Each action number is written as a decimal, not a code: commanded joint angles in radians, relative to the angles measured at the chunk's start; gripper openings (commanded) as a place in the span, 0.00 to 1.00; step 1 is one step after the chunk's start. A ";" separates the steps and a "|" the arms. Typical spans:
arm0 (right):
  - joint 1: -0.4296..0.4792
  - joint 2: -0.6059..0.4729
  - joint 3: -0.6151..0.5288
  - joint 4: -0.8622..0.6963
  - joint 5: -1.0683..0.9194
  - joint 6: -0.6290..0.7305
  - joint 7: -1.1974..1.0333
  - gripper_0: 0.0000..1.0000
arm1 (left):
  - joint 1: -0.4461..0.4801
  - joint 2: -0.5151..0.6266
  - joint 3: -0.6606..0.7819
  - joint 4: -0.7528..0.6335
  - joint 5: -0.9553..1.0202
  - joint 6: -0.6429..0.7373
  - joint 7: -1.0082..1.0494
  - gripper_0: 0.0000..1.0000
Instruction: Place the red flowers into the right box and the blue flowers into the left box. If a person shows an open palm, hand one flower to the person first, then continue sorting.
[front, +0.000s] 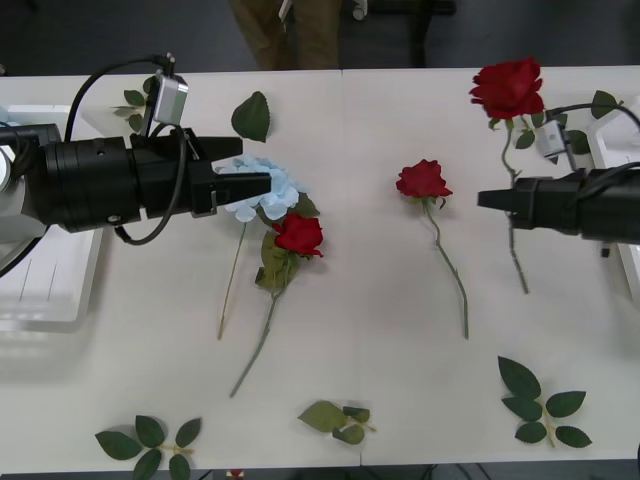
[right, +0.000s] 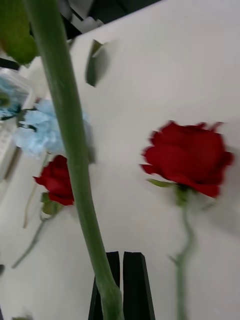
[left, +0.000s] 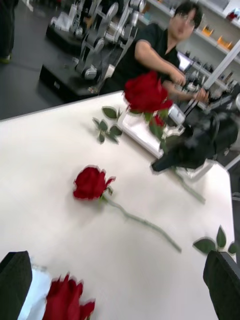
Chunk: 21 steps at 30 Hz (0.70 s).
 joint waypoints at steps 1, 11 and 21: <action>-0.166 -0.033 -0.198 0.141 0.232 0.144 -0.040 0.00 | -0.038 0.132 -0.093 0.010 -0.018 -0.010 0.211 1.00; -0.218 -0.171 -0.252 0.181 0.694 0.079 -0.018 0.00 | -0.152 0.152 -0.231 0.133 -0.405 0.027 0.499 1.00; -0.131 -0.231 -0.253 0.181 0.995 -0.005 -0.012 0.00 | -0.235 0.098 -0.315 0.176 -0.771 0.102 0.832 1.00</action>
